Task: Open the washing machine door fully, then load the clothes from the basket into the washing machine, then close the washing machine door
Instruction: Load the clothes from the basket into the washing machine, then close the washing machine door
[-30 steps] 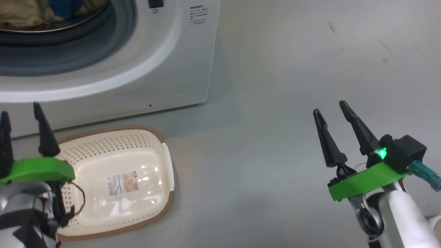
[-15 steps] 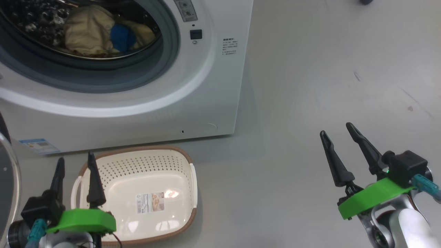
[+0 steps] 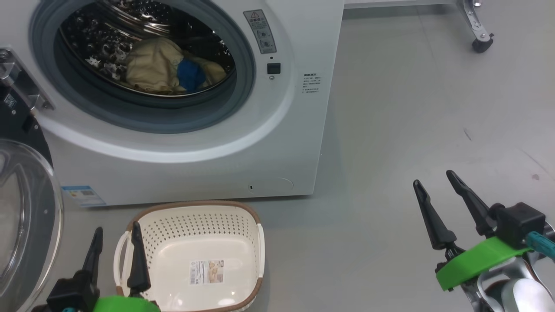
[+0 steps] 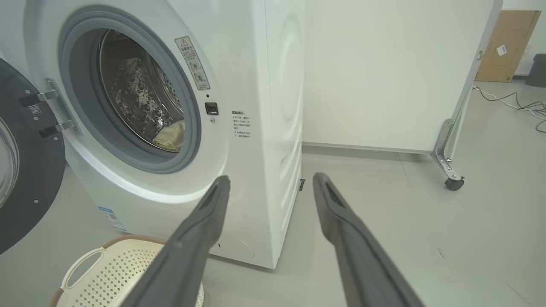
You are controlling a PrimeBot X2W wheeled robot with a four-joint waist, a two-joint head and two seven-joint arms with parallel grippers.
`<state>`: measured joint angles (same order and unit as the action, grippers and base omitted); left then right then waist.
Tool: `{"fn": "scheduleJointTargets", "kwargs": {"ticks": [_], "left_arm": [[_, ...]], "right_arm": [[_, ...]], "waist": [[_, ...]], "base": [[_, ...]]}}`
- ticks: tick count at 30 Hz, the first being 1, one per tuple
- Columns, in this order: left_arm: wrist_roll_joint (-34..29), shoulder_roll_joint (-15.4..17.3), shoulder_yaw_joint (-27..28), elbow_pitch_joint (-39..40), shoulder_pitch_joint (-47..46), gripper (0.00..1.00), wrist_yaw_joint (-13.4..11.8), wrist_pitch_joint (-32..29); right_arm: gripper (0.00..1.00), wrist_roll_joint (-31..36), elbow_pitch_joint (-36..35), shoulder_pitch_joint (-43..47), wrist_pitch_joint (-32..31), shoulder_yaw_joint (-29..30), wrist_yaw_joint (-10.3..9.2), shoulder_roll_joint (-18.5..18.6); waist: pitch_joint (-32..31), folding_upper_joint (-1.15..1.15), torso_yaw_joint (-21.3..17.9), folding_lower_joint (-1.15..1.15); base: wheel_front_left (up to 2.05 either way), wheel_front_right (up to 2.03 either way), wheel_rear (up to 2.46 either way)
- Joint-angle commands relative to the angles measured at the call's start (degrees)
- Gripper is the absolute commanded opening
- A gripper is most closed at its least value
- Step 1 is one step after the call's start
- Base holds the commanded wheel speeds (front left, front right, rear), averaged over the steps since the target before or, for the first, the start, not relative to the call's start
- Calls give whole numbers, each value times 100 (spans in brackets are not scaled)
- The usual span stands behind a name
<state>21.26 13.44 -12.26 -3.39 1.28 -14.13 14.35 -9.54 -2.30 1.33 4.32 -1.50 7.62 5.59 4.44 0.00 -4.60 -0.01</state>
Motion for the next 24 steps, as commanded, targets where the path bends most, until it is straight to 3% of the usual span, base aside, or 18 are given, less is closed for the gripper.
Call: {"fn": "scheduleJointTargets", "kwargs": {"ticks": [1, 24], "left_arm": [[-32, 62, 189, 206, -104, 100, -302, 58], [23, 135, 194, 366, -14, 100, -355, 42]], "right_arm": [[100, 44, -226, -58, -10, -65, -13, 154], [100, 62, -429, 111, -153, -18, -13, 108]], "waist": [[-37, 0, 28, 1], [-91, 0, 146, 1]], "base": [[0, 0, 0], [0, 0, 0]]}}
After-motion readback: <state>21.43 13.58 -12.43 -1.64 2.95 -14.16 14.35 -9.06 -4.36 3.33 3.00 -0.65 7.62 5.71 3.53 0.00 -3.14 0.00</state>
